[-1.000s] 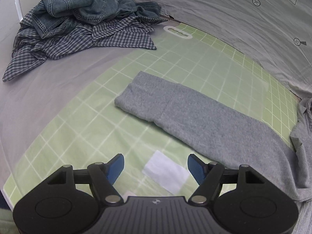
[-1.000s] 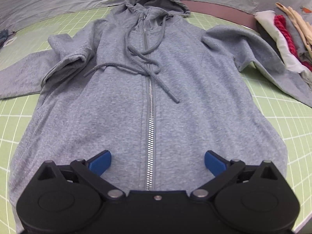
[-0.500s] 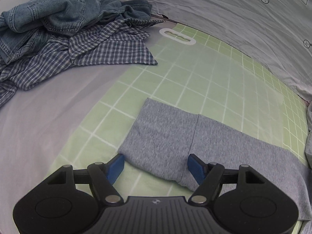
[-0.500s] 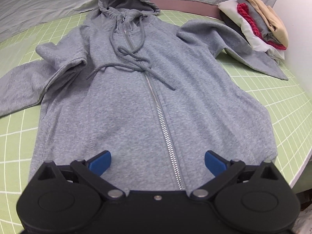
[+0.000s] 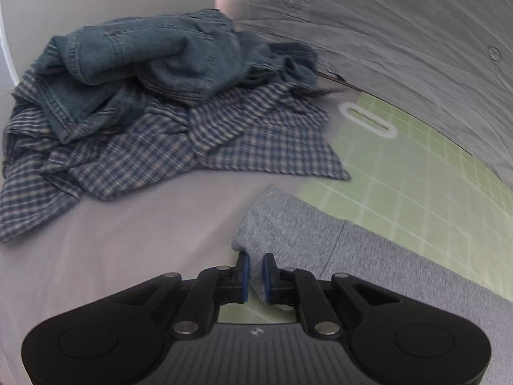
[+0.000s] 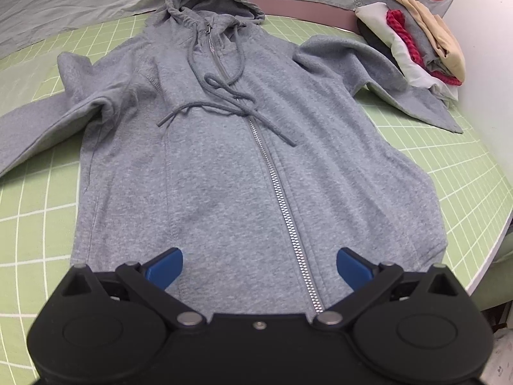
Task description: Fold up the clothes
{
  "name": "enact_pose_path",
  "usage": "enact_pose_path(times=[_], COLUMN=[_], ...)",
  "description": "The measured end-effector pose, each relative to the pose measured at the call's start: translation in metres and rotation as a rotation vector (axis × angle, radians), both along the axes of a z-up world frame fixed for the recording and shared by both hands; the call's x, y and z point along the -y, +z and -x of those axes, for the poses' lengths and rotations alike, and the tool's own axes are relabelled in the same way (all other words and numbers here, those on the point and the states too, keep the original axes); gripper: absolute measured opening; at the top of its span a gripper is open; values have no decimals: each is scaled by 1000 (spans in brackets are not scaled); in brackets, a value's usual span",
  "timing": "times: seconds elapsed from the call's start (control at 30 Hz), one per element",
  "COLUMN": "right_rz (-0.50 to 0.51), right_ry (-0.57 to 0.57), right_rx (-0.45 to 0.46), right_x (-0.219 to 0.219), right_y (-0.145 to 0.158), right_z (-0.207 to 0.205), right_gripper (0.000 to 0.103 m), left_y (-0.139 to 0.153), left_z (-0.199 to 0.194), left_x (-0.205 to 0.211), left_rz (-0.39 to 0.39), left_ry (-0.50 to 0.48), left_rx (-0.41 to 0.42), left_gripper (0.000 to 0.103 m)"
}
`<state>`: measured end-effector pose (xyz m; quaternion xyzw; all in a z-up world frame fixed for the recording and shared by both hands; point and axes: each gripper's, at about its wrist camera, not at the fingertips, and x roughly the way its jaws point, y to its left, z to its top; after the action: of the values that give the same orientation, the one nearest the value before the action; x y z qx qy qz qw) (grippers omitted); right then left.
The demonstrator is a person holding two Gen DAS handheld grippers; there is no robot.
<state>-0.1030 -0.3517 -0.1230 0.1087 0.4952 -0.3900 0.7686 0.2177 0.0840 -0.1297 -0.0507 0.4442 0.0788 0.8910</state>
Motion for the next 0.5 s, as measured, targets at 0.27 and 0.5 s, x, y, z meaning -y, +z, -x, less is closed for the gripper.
enact_pose_path(times=[0.27,0.5], right_rz=[-6,-18], right_ry=[7,5], right_rx=[7,51], right_x=[3,12], right_y=[1,5], right_z=[-2,1], right_gripper=[103,103], left_y=[15,10], left_z=[-23,2], left_x=[-55,-47], left_rz=[-3,47], left_ry=[115,166], left_rx=[41,-2], left_gripper=[10,32])
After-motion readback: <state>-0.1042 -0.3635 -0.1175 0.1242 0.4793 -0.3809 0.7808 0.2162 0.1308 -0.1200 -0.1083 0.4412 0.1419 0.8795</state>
